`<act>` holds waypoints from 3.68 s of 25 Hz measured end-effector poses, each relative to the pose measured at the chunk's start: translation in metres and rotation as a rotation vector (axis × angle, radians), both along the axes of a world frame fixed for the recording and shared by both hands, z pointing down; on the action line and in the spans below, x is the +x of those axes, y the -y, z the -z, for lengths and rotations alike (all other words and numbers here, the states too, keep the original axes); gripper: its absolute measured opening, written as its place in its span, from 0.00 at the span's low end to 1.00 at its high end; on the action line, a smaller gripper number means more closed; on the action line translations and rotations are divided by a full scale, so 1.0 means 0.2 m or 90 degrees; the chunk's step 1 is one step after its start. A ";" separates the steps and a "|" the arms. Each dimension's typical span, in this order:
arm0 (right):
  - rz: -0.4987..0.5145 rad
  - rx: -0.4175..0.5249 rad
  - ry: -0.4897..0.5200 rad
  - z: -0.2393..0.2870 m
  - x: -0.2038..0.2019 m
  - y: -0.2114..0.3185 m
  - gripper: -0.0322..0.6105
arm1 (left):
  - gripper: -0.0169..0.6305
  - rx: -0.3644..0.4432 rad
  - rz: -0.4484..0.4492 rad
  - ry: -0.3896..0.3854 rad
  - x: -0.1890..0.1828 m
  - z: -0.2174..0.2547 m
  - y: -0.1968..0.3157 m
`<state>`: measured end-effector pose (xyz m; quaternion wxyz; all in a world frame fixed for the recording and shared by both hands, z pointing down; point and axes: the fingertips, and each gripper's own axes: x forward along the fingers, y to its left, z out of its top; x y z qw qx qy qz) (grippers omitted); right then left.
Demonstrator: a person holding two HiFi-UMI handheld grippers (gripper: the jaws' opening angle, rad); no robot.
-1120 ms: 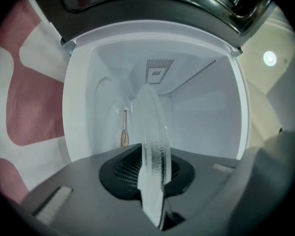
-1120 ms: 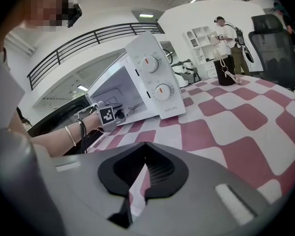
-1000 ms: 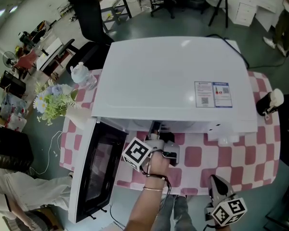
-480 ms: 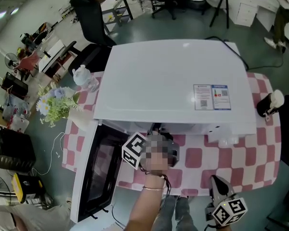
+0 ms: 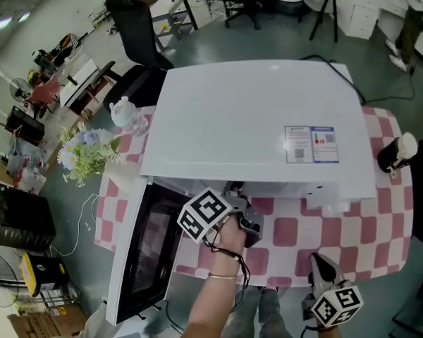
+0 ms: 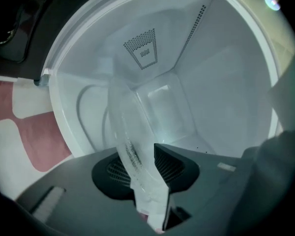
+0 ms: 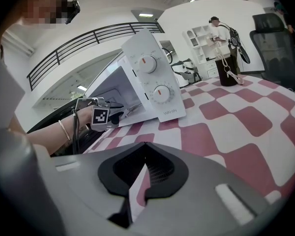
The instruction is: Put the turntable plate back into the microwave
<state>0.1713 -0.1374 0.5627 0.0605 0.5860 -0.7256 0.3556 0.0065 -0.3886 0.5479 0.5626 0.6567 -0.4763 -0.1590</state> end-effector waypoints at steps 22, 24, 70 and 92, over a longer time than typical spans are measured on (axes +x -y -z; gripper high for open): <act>0.000 -0.014 0.000 0.01 -0.02 -0.04 0.06 | 0.39 -0.007 -0.227 0.182 0.14 -0.03 -0.10; -0.001 -0.013 0.000 0.02 -0.02 -0.04 0.06 | 0.40 -0.011 -0.244 0.183 0.15 -0.03 -0.11; -0.002 -0.020 0.000 0.02 -0.11 -0.17 0.06 | 0.39 -0.024 -0.357 0.162 0.21 -0.08 -0.35; 0.014 -0.001 -0.011 0.11 -0.15 -0.14 0.06 | 0.38 0.013 -0.327 0.220 0.08 0.01 -0.53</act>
